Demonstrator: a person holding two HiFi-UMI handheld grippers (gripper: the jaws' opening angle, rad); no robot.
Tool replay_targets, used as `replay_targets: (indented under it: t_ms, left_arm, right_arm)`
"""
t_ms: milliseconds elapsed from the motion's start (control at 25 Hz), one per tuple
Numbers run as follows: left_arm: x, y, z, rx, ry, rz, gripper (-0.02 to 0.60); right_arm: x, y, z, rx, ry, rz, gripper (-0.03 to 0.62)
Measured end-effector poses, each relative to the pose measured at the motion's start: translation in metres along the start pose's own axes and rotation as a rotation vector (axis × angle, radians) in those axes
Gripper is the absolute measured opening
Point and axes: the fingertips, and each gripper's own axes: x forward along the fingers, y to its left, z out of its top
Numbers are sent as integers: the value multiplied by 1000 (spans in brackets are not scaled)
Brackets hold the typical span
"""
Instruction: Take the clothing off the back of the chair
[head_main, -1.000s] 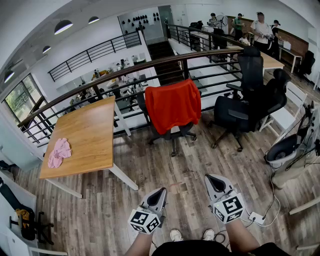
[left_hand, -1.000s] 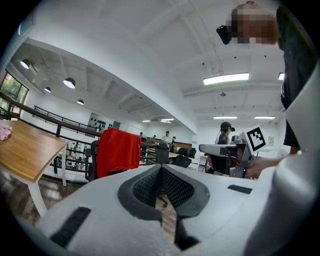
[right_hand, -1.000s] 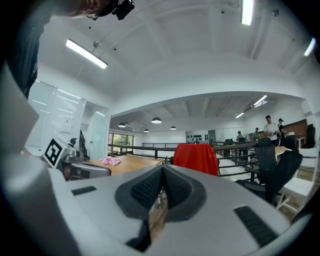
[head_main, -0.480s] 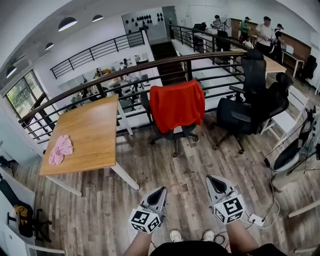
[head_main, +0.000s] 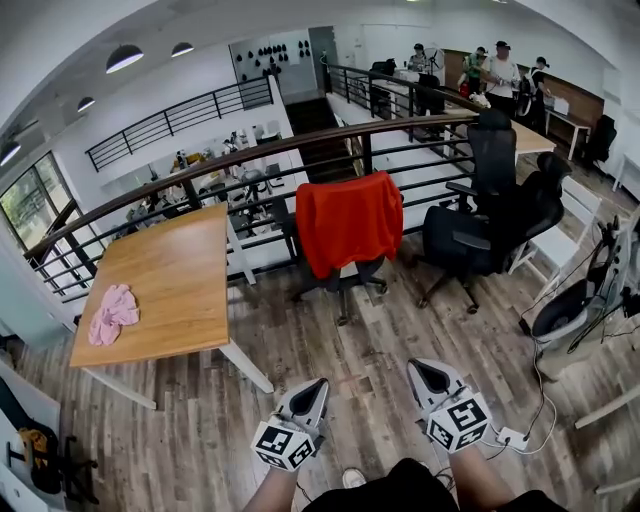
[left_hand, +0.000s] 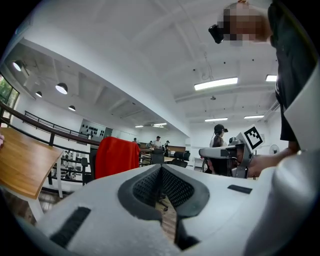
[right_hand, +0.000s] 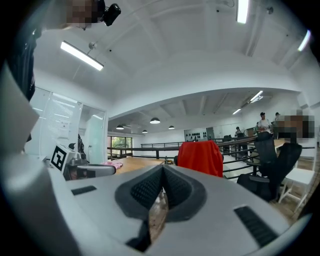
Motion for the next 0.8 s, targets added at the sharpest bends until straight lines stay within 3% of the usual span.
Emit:
replay_targets:
  t_ms: [480,800]
  left_arm:
    - [10,31,-1,23,-1,29,15]
    - [60,43,-10,29,39,11,15]
  right_arm:
    - [20,-10,-12,2,14,-13,3]
    - [49,-54,-13,-7,22,-18,5]
